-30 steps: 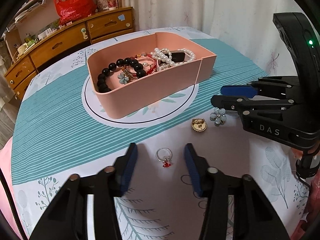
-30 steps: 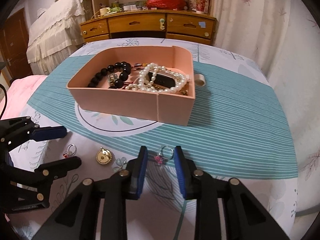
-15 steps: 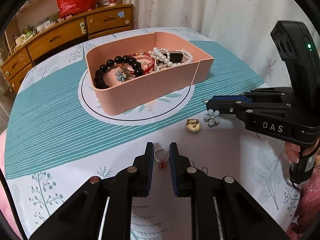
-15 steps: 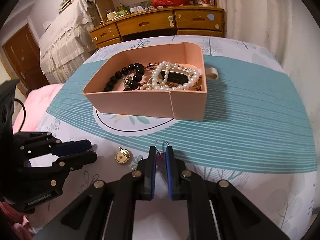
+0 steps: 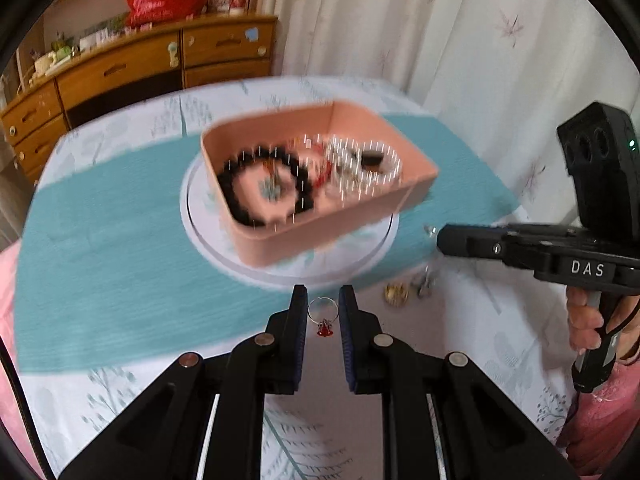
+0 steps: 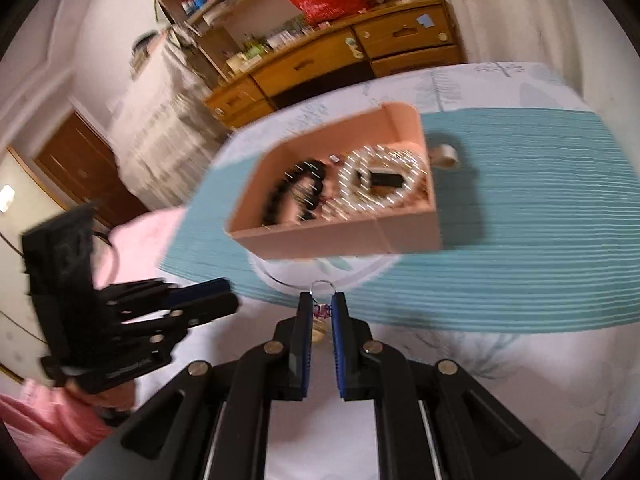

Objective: Organize jewelry
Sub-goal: 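Drop the ring and earring into the pink box and open both tools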

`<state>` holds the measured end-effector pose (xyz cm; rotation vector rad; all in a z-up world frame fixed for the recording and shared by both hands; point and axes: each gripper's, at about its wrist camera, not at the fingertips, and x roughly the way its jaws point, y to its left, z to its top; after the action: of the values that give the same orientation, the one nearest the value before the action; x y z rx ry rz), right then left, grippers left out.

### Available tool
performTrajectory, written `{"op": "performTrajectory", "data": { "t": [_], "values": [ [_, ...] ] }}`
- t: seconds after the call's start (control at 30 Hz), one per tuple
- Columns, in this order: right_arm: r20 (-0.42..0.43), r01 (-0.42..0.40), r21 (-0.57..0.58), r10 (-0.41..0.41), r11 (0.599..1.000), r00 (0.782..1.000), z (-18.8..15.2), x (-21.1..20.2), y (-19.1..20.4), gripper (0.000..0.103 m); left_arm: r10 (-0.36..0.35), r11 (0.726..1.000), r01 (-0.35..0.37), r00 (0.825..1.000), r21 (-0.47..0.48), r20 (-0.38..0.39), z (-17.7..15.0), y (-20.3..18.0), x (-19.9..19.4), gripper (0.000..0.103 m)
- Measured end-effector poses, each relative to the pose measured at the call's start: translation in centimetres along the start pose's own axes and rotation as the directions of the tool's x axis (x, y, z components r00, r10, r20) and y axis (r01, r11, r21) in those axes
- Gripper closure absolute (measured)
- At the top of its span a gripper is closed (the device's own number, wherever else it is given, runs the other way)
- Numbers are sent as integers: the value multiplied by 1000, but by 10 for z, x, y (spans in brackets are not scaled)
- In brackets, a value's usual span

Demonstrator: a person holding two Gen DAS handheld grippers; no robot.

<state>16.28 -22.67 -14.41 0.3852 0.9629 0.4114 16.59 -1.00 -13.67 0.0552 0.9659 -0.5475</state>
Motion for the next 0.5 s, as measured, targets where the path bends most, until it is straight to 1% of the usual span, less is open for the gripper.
{"op": "performTrajectory", "data": {
  "t": [0.07,0.17,0.27,0.37,0.4,0.43,0.47,0.5],
  "values": [
    [20,-39,16,38,999,999,6,-5,3,94,-8,1000,8,999,2,37,10,1,-8,90],
    [49,-78,50,76,996,996,20,-9,5,94,7,1000,-9,996,22,90,29,1,-17,89],
    [80,-66,71,60,995,995,35,-13,5,94,8,1000,-12,991,27,136,48,2,-23,89],
    [110,-59,93,48,994,993,51,-15,6,94,14,1000,-17,986,14,166,67,5,-23,89],
    [119,-63,99,51,993,992,54,-16,6,93,18,1000,-20,984,6,179,72,6,-23,89],
    [130,-65,105,51,992,990,58,-16,6,93,25,1000,-24,982,-8,187,77,9,-22,85],
    [149,-65,113,48,991,988,63,-16,5,92,38,999,-36,982,-19,184,81,10,-19,66],
    [159,-70,122,50,990,986,66,-16,3,91,73,997,-68,983,-31,166,85,11,-15,36]
  ]
}}
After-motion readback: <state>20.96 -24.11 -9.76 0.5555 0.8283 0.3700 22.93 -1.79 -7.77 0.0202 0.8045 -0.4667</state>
